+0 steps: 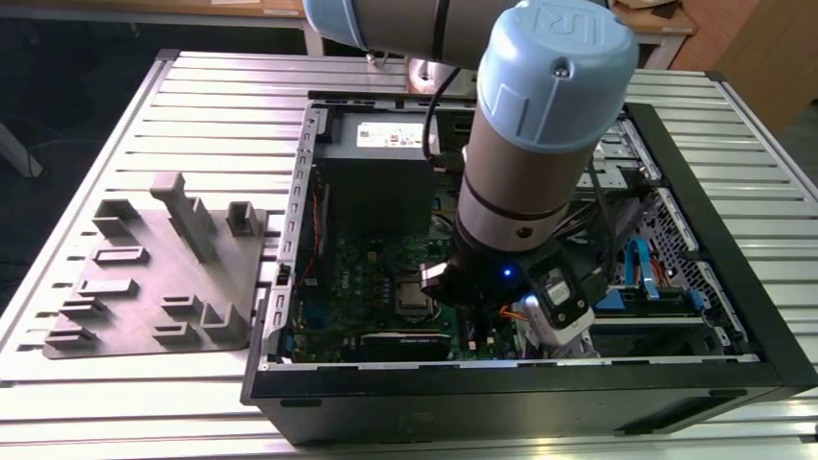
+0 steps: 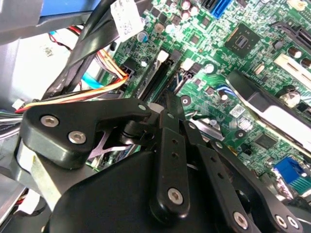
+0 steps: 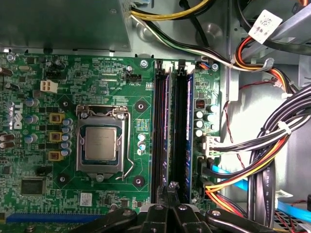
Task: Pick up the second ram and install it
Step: 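Press down the second ram until it locks into place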
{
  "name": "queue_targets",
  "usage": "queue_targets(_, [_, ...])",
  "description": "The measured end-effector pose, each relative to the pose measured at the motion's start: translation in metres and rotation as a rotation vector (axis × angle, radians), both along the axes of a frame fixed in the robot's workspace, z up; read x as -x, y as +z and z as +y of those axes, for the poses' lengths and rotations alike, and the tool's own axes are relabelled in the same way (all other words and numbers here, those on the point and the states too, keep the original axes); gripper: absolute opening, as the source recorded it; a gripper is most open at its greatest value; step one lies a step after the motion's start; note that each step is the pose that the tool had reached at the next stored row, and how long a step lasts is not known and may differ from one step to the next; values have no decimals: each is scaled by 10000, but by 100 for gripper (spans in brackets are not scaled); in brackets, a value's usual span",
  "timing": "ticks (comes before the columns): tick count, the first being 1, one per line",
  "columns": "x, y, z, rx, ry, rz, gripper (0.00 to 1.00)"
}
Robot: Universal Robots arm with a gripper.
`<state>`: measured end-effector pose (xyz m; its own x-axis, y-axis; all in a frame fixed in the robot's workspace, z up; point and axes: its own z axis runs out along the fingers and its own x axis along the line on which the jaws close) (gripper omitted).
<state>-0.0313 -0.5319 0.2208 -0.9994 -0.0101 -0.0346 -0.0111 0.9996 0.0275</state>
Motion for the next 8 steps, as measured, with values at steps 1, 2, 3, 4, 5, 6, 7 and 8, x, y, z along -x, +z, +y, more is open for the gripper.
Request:
queue_targets(1, [0,-10,-1,7,0,2,7])
queue_targets(2, [0,-17,-1,7,-1,2,7])
queue_targets(3, [0,-21,-1,2,0,1,7])
queue_targets(4, [0,-23,0,-1,0,0,7])
queue_targets(5, [0,-23,0,-3,0,0,7])
queue_targets(6, [0,-24,0,-3,0,-1,7])
queue_targets(7, [0,-23,0,-2,0,0,7])
queue_targets(8, [0,-24,0,-2,0,0,7])
